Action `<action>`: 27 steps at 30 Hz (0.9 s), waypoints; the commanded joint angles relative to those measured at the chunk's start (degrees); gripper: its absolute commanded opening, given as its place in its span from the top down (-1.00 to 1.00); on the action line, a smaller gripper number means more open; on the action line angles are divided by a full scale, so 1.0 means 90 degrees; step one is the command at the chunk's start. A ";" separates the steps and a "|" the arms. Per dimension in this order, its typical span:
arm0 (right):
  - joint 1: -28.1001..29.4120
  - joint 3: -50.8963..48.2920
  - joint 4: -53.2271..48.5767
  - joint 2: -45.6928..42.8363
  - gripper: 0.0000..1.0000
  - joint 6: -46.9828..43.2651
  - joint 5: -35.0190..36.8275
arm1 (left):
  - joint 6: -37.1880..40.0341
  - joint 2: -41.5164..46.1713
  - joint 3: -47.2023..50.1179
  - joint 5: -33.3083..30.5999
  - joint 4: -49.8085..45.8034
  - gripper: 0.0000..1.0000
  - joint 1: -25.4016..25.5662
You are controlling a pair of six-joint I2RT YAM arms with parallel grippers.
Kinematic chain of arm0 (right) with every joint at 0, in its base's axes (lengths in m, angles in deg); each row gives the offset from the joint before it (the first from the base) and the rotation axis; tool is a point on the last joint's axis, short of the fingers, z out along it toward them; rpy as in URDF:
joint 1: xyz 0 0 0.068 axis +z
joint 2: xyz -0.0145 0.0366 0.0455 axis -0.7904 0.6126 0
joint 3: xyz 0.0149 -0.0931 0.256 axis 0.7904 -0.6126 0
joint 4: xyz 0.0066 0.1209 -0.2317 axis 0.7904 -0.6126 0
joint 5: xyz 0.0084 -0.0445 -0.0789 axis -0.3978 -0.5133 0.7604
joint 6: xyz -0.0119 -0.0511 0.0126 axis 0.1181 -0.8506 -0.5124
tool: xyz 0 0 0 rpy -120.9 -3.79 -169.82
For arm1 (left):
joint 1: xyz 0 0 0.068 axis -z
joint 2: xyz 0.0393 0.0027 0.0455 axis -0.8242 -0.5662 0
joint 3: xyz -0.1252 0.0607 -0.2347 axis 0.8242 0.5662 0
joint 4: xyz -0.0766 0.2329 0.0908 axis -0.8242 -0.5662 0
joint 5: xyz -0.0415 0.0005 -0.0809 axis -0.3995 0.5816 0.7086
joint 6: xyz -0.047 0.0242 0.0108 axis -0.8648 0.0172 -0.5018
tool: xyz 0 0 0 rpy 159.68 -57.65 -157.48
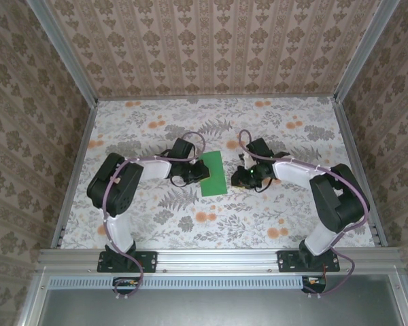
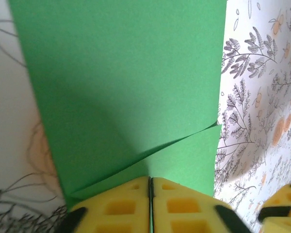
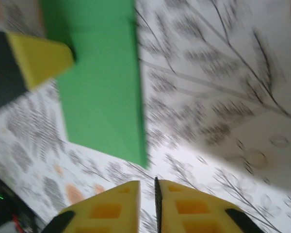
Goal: Fold a paper plane with a square sheet of paper (pick it up from the middle)
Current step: Fold the triangle a second time at the center of the table.
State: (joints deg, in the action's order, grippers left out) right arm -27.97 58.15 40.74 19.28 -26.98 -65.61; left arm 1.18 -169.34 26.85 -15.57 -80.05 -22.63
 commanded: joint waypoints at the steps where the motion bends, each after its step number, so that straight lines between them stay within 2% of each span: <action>1: -0.0010 0.0502 0.0518 0.0232 0.40 -0.0225 -0.0287 | 0.0097 0.0724 -0.0195 -0.0011 -0.0215 0.45 -0.0158; 4: -0.0019 0.0734 0.0869 0.0508 0.18 -0.0630 -0.0554 | 0.0050 0.1211 -0.0115 -0.0294 -0.0343 0.03 -0.0346; 6: -0.0025 0.0873 0.0926 0.0691 -0.01 -0.0900 -0.0543 | 0.0014 0.1446 0.0042 -0.0522 -0.0404 -0.11 -0.0530; 9: -0.0054 0.1163 0.0848 0.1014 -0.15 -0.1297 -0.0586 | -0.0062 0.1759 0.0367 -0.0684 -0.0349 -0.31 -0.0705; 12: -0.0076 0.1392 0.0791 0.1361 -0.19 -0.1548 -0.0747 | 0.0166 0.1971 0.0553 -0.0806 -0.0378 -0.55 -0.0911; 17: -0.0076 0.1662 0.0725 0.1753 -0.13 -0.1833 -0.1095 | 0.0356 0.2203 0.0848 -0.0871 -0.0349 -0.97 -0.0949; 24: -0.0093 0.1726 0.0443 0.2003 -0.03 -0.2355 -0.1387 | 0.0306 0.2207 0.1052 -0.0596 0.0028 -1.00 -0.0949; 27: -0.0095 0.1708 0.0428 0.2054 0.14 -0.2444 -0.1529 | 0.0183 0.2185 0.1163 -0.0446 0.0261 -1.00 -0.0920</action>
State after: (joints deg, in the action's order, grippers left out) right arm -28.52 72.05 46.44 36.83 -46.01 -76.13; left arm 3.06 -150.82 35.98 -21.58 -80.33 -30.96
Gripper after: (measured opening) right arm 0.444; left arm 0.999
